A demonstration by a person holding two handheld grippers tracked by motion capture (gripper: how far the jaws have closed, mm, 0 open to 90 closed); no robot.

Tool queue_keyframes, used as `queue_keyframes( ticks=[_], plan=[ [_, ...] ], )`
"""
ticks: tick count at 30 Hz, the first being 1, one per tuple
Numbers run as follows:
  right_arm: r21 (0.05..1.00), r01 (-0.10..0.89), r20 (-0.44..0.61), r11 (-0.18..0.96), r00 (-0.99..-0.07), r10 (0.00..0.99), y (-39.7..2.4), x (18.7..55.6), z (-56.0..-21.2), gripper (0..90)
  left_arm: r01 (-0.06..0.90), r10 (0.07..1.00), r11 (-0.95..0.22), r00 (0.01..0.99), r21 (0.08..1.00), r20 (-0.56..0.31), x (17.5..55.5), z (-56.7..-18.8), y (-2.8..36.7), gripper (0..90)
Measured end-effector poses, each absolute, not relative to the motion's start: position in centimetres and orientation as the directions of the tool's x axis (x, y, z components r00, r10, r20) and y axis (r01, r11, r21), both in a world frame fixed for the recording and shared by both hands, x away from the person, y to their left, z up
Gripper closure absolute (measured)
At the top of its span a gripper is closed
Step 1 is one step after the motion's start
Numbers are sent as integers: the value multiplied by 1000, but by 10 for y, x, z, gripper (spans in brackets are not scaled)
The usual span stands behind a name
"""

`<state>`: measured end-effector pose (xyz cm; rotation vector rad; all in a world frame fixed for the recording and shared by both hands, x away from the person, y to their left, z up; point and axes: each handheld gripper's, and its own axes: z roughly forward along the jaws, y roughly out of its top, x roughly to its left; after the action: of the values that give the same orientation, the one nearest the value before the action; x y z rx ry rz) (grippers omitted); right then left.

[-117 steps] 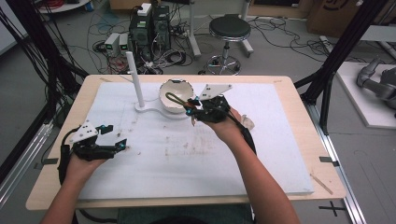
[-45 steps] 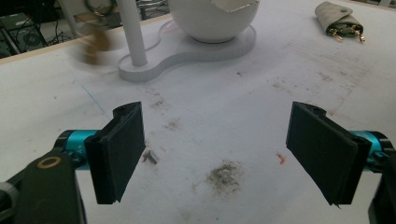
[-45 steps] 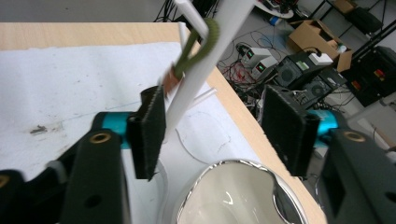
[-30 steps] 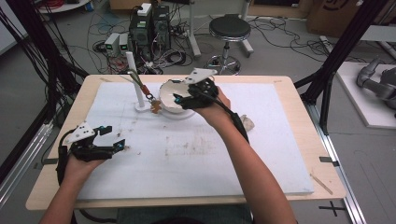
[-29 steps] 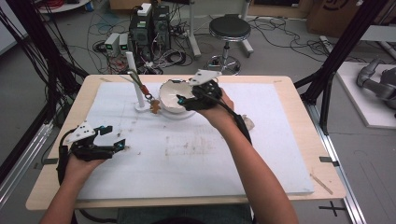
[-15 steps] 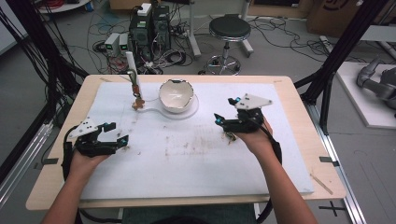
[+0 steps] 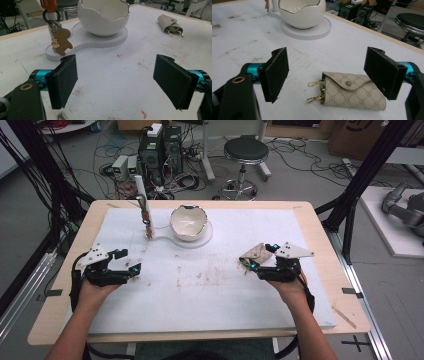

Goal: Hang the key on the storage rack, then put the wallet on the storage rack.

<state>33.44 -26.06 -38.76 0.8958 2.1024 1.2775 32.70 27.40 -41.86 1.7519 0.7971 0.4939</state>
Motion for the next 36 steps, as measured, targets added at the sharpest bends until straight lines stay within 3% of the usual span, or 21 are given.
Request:
queue_keyframes(
  ticks=[21,36],
  plan=[
    [904,308,-78,297,-563,823,-289,339,-398,195,272,710,-188,702,944,-61,326,-418,267,196],
    [906,323,-69,273,-523,850,-310,327,-401,195,258,668,-213,743,942,-53,336,-414,236,196]
  ],
)
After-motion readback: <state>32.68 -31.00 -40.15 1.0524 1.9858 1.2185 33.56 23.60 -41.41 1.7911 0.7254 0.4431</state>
